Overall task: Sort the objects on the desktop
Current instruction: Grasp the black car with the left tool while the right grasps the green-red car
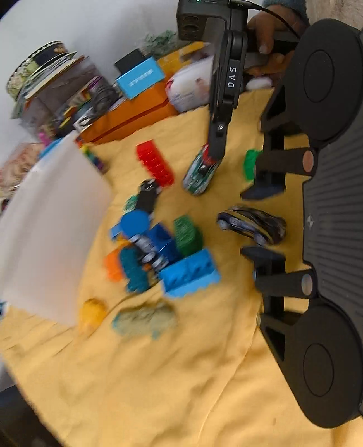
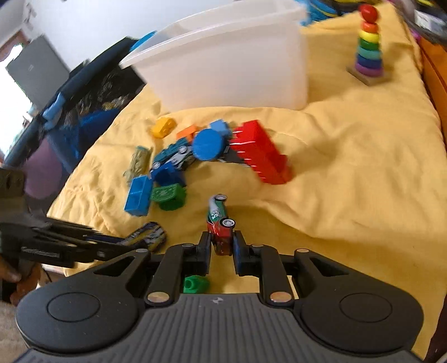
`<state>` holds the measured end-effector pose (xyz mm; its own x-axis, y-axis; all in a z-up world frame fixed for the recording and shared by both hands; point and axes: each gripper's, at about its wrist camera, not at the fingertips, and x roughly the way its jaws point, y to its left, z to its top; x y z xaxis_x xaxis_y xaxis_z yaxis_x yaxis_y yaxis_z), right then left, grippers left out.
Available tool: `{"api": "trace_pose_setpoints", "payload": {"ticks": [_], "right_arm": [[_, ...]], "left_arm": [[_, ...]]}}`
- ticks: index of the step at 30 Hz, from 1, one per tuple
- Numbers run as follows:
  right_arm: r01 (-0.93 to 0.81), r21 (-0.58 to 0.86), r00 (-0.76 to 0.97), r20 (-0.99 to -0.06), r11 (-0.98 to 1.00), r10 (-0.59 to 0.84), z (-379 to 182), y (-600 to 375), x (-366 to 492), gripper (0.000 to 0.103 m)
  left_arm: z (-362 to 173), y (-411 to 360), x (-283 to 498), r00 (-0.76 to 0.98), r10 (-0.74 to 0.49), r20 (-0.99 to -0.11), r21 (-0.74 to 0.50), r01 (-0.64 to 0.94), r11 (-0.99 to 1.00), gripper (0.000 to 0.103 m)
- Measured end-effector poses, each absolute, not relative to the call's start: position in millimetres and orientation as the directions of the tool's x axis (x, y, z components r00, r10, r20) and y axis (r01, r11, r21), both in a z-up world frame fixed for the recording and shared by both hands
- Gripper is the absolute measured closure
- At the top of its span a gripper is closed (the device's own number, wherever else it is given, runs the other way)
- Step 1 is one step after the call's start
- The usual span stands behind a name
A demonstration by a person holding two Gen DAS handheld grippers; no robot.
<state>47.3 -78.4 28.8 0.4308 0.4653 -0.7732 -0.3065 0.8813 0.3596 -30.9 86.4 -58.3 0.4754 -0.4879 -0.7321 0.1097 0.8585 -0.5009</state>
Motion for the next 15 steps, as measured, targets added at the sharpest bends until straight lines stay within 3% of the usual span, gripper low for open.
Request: {"api": "trace_pose_setpoints", "payload": {"ticks": [6,8,10,15], "right_arm": [[-0.263,0.292,0.484,-0.784,0.920,0.388,27.4,-94.8,47.1,0.077],[-0.347,0.234,0.502,-0.771,0.908,0.391,36.2,-90.1,42.7,0.074],[-0.453,0.128,0.517,-0.768,0.882,0.377,42.6,-77.6,38.6,0.063],[-0.613,-0.092,0.538,-0.776,0.785,0.330,36.9,-46.7,36.3,0.063]], "left_arm": [[-44.8,74.6,-40.1,0.502,-0.450,-0.738,-0.413,0.191,0.891,0.054],[-43.0,62.1,-38.0,0.494,-0.417,-0.763,-0.345,0.234,0.909,0.054],[-44.8,53.5,-36.0,0.483,-0.398,-0.780,-0.299,0.271,0.915,0.054],[-51.2,31.8,-33.5,0.471,-0.310,-0.826,-0.157,0.336,0.929,0.054]]}}
